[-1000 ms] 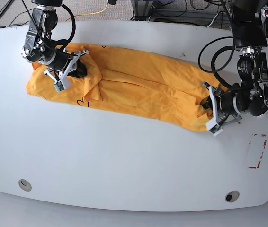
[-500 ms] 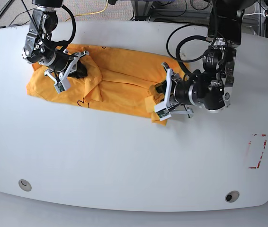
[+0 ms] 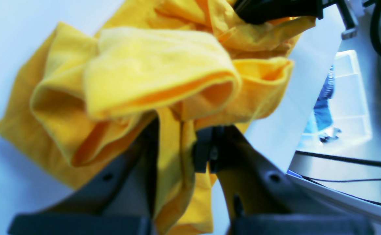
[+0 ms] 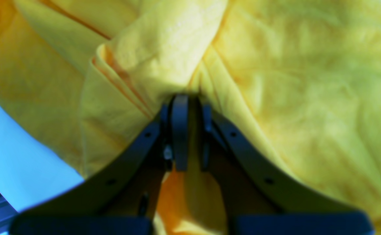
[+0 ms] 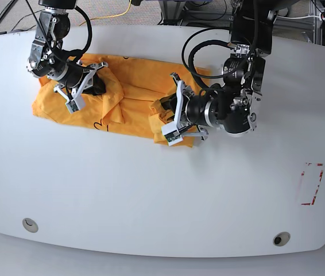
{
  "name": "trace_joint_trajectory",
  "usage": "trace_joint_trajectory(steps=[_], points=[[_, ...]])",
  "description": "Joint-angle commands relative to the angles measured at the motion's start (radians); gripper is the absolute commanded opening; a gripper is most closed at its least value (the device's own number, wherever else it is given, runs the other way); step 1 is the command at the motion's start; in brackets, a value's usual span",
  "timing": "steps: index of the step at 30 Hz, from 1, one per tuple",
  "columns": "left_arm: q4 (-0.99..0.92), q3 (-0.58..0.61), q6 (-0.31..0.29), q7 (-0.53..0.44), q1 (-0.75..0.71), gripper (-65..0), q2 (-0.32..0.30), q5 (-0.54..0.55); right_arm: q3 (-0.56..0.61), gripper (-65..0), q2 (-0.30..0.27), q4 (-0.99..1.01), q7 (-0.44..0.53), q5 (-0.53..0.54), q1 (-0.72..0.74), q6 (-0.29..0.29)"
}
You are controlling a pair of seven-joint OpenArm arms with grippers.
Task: Layout the t-shirt on the table in an organized manner, then fold the t-shirt properly
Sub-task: 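Fold the held end with the left gripper toward the right gripper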
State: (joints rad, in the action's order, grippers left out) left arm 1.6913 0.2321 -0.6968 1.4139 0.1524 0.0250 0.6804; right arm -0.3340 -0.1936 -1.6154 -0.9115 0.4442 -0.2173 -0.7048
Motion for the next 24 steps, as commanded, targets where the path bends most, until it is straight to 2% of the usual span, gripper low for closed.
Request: trace_joint_trajectory(steps=[1,4,8,12,20,24], points=[[-0.023,0.000,-0.001,-0.018,0.023,-61.7,0.010,0.017,-0.001,-59.9,-0.007,-0.006,-0.024,-0.035,0.000,0.007],[-0.044,0.000,-0.001,-0.018,0.025,-56.9,0.017,0.017,-0.001,-59.9,-0.007,-0.007,-0.024,-0.035,-0.001,0.007],[-0.046,0.000,-0.001,-0.018,0.025,-43.2,0.022,0.025,-0.001,-59.9,-0.007,-0.007,-0.024,-0.035,-0.001,0.007],[-0.046,0.016,-0.001,-0.018,0.025,-34.4,0.043,0.042,-0.001,-59.9,-0.007,-0.007,-0.024,-0.035,-0.001,0.007],[-0.046,0.152,-0.001,-0.018,0.089,-33.8,0.057,0.256,-0.001,-59.9,-0.005,-0.006,-0.024,-0.035,-0.001,0.007],[-0.046,0.145,-0.001,-0.018,0.120,-33.8,0.059,0.270,-0.001,-59.9,-0.005,-0.006,-0.024,-0.035,-0.001,0.007]])
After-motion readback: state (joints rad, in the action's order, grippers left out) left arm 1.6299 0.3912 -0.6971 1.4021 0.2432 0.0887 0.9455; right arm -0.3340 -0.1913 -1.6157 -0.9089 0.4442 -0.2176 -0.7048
